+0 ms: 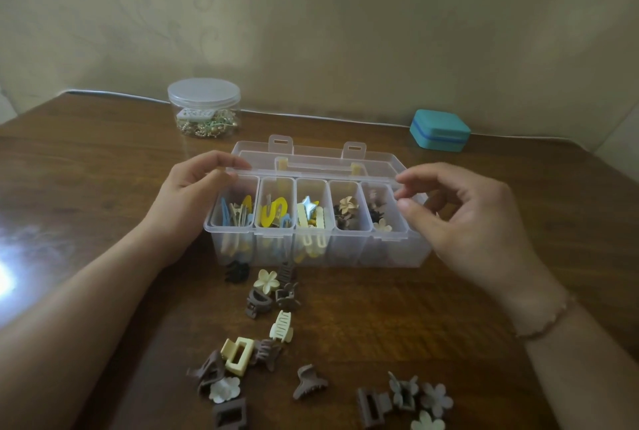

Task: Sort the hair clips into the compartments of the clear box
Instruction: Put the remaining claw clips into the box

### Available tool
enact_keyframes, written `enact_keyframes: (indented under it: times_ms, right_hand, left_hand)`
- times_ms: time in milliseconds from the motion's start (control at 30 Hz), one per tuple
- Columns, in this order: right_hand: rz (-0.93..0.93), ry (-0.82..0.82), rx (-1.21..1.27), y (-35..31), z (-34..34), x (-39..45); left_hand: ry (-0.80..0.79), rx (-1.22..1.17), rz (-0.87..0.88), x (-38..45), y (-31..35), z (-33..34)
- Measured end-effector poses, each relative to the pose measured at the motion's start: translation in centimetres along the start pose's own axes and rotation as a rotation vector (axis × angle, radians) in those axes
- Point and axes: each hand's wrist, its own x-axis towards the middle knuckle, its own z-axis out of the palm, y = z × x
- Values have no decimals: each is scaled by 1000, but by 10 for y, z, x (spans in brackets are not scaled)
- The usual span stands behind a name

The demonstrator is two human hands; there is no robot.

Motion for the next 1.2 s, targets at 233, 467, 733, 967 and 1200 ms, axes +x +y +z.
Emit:
enact_keyframes:
  times_ms: [233,467,733,967,1200]
  right_hand:
    - [-301,-324,34,-19,-13,-11]
    - [-383,-1053,-144,-37,-7,-19]
    - [-316,-805,40,-32,-8,-20]
    - [-54,100,-7,-8,1,3]
    - [-75,134,-69,-4,-6,0]
  left_hand:
    - [-6,3,6,0,1,0]
    - [0,7,0,0,0,-1]
    - [-1,15,6,0,0,0]
    - [-7,12,6,0,0,0]
    - [0,31,0,-1,2,-1]
